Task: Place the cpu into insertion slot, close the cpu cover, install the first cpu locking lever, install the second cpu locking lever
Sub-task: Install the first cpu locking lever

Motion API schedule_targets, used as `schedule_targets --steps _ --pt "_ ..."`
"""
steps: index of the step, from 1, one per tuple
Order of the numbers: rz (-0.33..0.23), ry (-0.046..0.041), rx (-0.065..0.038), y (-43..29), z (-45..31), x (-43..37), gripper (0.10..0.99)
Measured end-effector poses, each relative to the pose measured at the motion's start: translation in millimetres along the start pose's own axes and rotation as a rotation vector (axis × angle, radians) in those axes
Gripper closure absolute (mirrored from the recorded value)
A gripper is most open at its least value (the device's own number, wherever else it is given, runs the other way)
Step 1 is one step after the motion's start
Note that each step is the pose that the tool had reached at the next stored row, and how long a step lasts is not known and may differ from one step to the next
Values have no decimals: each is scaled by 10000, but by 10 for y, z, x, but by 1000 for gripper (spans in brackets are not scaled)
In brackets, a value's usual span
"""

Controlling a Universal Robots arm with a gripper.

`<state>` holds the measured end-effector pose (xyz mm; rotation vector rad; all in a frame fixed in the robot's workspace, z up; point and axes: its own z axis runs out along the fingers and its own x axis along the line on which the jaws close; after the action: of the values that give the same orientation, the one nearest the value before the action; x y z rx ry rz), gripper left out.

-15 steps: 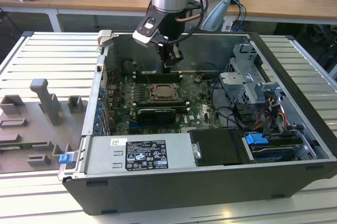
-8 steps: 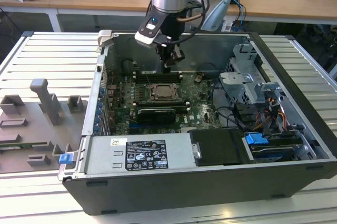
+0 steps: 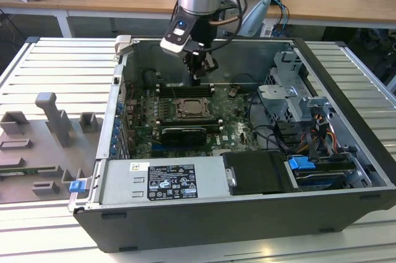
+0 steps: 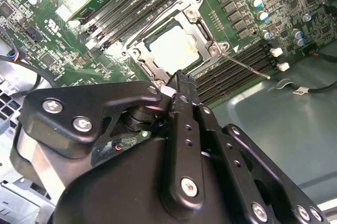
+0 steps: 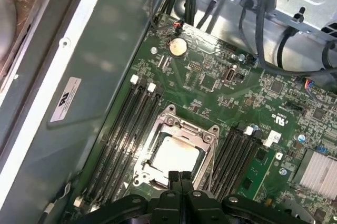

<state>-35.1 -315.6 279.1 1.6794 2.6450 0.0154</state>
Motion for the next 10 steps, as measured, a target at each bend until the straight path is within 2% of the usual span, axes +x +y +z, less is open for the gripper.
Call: schedule_targets --steps 6,8,10 --pt "-302 4 -1 0 0 0 980" --pt "-1093 14 -3 0 0 0 980" --pt "-1460 19 -3 0 0 0 980"
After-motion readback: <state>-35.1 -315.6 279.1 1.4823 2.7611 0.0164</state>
